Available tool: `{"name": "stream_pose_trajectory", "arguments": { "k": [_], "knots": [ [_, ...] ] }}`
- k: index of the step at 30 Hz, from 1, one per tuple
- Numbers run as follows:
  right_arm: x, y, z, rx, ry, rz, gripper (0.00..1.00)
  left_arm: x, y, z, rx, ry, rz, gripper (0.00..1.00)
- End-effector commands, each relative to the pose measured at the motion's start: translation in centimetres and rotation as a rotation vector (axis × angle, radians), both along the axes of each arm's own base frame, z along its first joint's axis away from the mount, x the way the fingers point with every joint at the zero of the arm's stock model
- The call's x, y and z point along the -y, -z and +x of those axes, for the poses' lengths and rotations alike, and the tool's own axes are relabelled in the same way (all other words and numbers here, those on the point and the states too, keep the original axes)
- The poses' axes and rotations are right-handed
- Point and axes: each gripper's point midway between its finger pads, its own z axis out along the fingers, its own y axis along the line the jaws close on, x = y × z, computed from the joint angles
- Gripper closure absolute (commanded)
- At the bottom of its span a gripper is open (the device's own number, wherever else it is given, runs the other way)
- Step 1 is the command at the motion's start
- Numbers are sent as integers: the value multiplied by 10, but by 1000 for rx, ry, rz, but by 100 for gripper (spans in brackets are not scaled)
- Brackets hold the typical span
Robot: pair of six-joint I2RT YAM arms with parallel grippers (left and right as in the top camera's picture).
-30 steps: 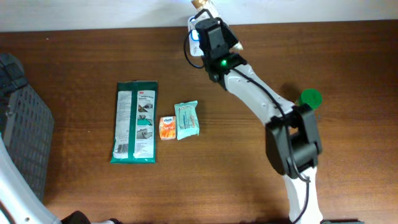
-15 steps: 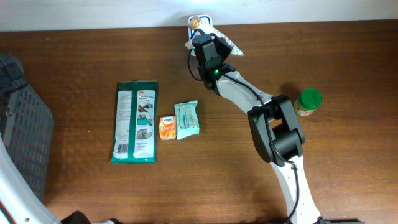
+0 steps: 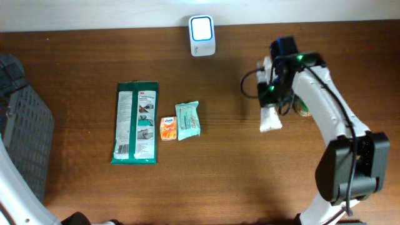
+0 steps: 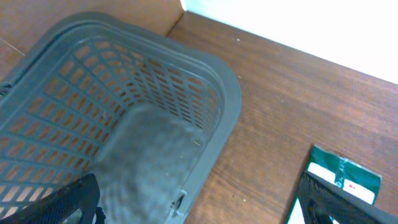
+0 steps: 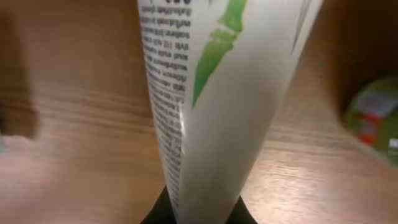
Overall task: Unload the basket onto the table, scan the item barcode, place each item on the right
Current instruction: 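Set the white tube down beside the green jar, then grasp the mint tissue pack with the right gripper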
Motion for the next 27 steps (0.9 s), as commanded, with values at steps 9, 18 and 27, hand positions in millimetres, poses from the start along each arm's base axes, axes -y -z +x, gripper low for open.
{"name": "stream_pose_trajectory", "arguments": {
  "k": [9,18,27],
  "knots": [
    [59,58,-43,-130,176,-90,95,0,-1,-1,-1,9,8,1],
    [-64,-38,7,38,-41,363,49,0,-1,-1,-1,9,8,1],
    [-227,83,-38,-199,-114,446,52,0,-1,-1,-1,9,7,1]
  ]
}}
